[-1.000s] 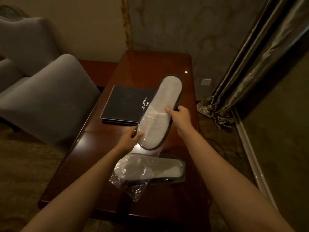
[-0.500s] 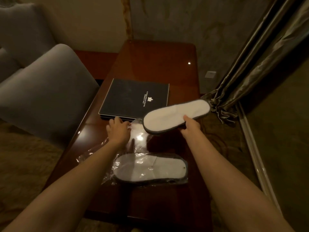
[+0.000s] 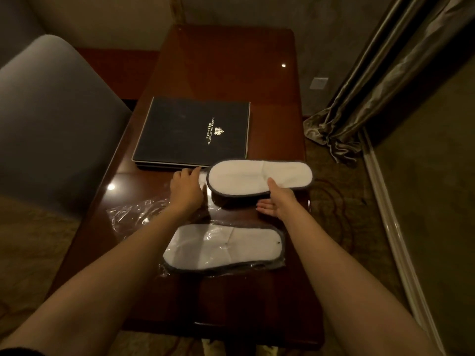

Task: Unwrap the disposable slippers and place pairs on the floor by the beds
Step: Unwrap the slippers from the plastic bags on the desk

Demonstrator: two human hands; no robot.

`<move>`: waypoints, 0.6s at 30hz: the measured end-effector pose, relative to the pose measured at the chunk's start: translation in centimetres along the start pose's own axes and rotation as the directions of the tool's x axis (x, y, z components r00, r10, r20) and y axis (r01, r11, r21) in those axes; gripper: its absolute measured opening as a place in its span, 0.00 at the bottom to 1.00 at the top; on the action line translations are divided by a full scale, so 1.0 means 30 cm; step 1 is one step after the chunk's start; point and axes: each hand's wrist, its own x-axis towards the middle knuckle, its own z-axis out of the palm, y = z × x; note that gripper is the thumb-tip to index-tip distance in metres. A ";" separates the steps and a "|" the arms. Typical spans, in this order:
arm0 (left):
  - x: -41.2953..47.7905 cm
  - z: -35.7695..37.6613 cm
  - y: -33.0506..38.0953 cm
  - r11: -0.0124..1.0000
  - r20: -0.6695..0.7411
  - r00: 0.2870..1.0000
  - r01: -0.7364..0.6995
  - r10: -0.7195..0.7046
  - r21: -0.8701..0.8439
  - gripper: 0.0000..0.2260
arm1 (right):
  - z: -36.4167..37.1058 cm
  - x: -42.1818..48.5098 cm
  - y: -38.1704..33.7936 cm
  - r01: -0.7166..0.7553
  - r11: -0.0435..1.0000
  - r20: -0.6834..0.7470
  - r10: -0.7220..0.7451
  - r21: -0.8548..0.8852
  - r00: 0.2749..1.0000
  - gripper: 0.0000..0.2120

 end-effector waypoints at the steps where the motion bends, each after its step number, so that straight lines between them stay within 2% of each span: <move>1: -0.020 -0.001 0.001 0.997 -0.043 0.998 -0.043 0.045 0.057 0.32 | -0.014 -0.010 -0.002 -0.013 0.995 0.018 0.015 -0.099 1.000 0.27; 3: -0.090 0.000 0.015 0.990 -0.171 0.976 -0.120 0.131 0.074 0.32 | -0.043 -0.023 0.008 0.055 0.928 0.005 -0.057 -0.368 0.998 0.24; 4: -0.139 0.012 0.024 0.983 -0.236 0.954 -0.174 0.184 0.062 0.30 | -0.061 -0.028 0.020 0.135 0.850 0.006 -0.154 -0.510 0.988 0.23; 6: -0.250 0.061 0.037 0.947 -0.280 0.905 -0.314 0.320 0.067 0.26 | -0.097 -0.045 0.054 0.311 0.592 0.090 -0.372 -0.743 0.924 0.20; 8: -0.341 0.118 0.039 0.889 -0.125 0.881 -0.446 0.456 0.103 0.27 | -0.131 -0.079 0.103 0.357 0.318 0.188 -0.456 -0.878 0.870 0.17; 11: -0.387 0.190 0.031 0.824 0.225 0.844 -0.529 0.486 0.205 0.40 | -0.165 -0.116 0.202 0.279 0.048 0.234 -0.415 -0.959 0.879 0.22; 13: -0.388 0.214 0.034 0.780 0.315 0.815 -0.568 0.487 0.263 0.46 | -0.171 -0.133 0.264 0.249 -0.031 0.238 -0.429 -0.968 0.871 0.25; 14: -0.390 0.221 0.038 0.768 0.331 0.807 -0.579 0.490 0.273 0.48 | -0.172 -0.139 0.288 0.251 -0.033 0.238 -0.458 -0.967 0.857 0.25; 18: -0.389 0.215 0.068 0.777 0.322 0.818 -0.563 0.476 0.282 0.50 | -0.194 -0.150 0.328 0.365 0.131 0.232 -0.569 -0.922 0.789 0.24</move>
